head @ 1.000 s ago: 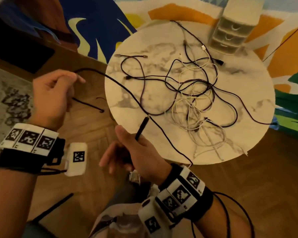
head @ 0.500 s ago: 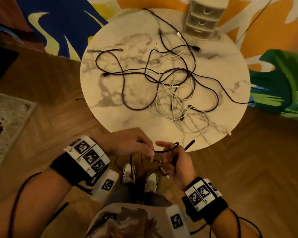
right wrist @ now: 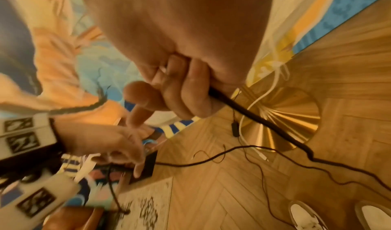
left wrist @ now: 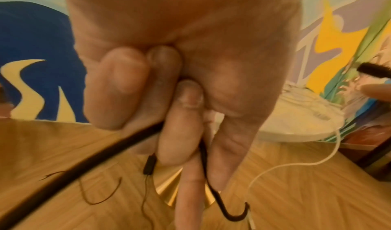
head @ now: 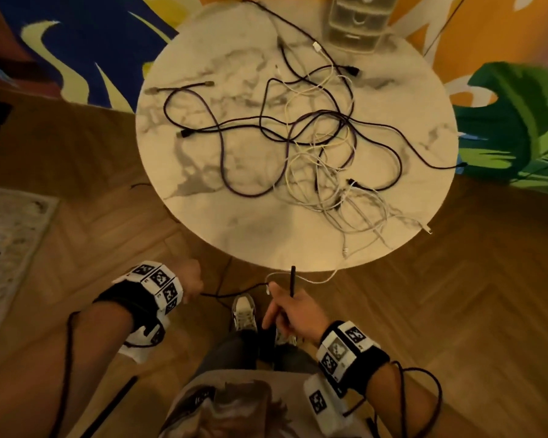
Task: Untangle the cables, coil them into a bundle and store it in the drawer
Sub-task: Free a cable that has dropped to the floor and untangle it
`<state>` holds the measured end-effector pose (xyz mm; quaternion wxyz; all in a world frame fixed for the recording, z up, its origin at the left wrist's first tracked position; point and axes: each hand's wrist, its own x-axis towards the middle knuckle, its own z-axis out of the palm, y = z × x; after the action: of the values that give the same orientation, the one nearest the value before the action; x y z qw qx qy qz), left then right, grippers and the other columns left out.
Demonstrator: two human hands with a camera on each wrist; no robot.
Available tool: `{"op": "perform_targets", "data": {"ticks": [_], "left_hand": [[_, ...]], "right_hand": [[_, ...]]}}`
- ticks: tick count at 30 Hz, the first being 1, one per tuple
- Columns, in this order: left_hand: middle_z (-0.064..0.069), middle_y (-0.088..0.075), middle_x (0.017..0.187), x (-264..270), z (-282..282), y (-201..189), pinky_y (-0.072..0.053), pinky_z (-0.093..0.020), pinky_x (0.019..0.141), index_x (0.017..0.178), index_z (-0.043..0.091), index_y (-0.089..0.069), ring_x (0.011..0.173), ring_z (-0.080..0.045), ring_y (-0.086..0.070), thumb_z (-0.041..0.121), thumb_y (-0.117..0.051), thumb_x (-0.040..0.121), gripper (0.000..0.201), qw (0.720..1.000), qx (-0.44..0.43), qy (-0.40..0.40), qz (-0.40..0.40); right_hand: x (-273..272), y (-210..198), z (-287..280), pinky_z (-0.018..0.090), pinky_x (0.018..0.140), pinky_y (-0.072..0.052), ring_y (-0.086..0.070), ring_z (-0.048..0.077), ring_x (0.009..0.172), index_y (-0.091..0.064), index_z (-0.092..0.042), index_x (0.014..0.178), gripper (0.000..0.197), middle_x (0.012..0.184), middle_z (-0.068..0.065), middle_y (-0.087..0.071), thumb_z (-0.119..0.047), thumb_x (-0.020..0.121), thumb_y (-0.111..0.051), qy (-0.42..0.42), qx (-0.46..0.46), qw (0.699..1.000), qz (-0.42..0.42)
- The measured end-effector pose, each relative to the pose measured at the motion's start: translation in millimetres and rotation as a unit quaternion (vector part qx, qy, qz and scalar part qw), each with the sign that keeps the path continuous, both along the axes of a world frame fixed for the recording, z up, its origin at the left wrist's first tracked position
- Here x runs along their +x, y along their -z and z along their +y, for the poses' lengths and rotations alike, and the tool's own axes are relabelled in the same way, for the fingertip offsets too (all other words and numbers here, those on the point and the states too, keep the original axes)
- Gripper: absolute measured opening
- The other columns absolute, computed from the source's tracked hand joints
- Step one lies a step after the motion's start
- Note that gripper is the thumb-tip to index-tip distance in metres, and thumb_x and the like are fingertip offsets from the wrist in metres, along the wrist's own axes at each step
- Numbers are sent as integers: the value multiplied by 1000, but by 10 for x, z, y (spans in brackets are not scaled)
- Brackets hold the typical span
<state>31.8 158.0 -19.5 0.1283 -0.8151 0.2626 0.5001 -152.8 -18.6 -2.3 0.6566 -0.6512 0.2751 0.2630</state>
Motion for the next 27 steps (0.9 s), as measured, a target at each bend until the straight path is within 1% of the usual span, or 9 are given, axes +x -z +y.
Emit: {"op": "perform_targets", "data": {"ticks": [3, 7, 9, 13, 17, 20, 23, 25, 27], "left_hand": [[-5, -69, 100, 104, 229, 52, -51, -31, 78, 95, 11, -71, 90, -21, -63, 21, -51, 89, 23, 996, -78, -4, -46], [6, -68, 100, 65, 197, -70, -49, -31, 79, 99, 26, -71, 91, -15, -61, 35, -50, 93, 24, 983, -177, 43, -22], [6, -64, 102, 2, 131, -166, -46, -30, 80, 105, 25, -69, 96, -14, -57, 35, -50, 94, 25, 976, -198, 91, 11], [0, -55, 100, -150, 85, -209, -44, -37, 82, 109, 27, -68, 97, -16, -47, 31, -51, 92, 25, 940, -262, 205, 73], [3, -56, 99, -338, 37, -136, -43, -36, 76, 103, 29, -70, 92, -15, -43, 33, -53, 88, 24, 896, -317, 298, 92], [4, -58, 96, -382, 3, -65, -43, -34, 70, 99, 28, -71, 88, -16, -45, 35, -51, 87, 24, 902, -274, 324, 82], [-5, -62, 83, -288, 42, -69, -44, -29, 64, 92, 14, -70, 78, -26, -59, 30, -52, 85, 25, 956, -110, 269, 47], [-11, -61, 86, -213, 61, -84, -43, -29, 66, 96, 5, -67, 80, -27, -59, 26, -48, 91, 29, 970, -28, 238, 39], [-10, -66, 98, -155, 53, -59, -50, -33, 74, 99, 7, -67, 89, -28, -61, 26, -48, 91, 29, 975, -52, 211, 35]], "right_hand": [[105, 70, 227, 16, 61, -39, -48, 6, 38, -71, 3, 74, 70, 41, 1, -53, -47, 100, -29, -68, -1, 997, 27], [152, 283, 275, 25, 74, -43, -54, 6, 43, -72, -2, 77, 66, 41, 0, -55, -46, 100, -30, -26, -33, 998, 56], [191, 347, 274, 24, 66, -40, -53, 5, 42, -73, -11, 84, 62, 44, 0, -56, -48, 100, -27, 19, -52, 996, 63], [301, 353, 305, 17, 35, -27, -35, 7, 30, -66, -12, 96, 55, 51, 9, -54, -50, 100, -27, 116, -19, 986, 117], [264, 444, 355, 18, 34, -22, -33, 13, 37, -64, -8, 84, 43, 51, 7, -48, -37, 100, -37, 130, -26, 979, 154], [201, 527, 337, 19, 34, -25, -34, 10, 31, -60, -8, 67, 50, 47, 5, -41, -32, 102, -34, 130, -48, 980, 142], [202, 549, 290, 18, 33, -22, -29, 8, 27, -58, -8, 57, 59, 36, 1, -36, -34, 103, -32, 162, -43, 979, 116], [214, 582, 242, 18, 31, -20, -28, 7, 25, -57, -6, 56, 60, 31, -2, -35, -34, 102, -32, 176, -37, 978, 110], [196, 629, 200, 18, 32, -22, -30, 8, 26, -61, -6, 57, 60, 33, -1, -38, -34, 102, -33, 158, -43, 980, 113]]}}
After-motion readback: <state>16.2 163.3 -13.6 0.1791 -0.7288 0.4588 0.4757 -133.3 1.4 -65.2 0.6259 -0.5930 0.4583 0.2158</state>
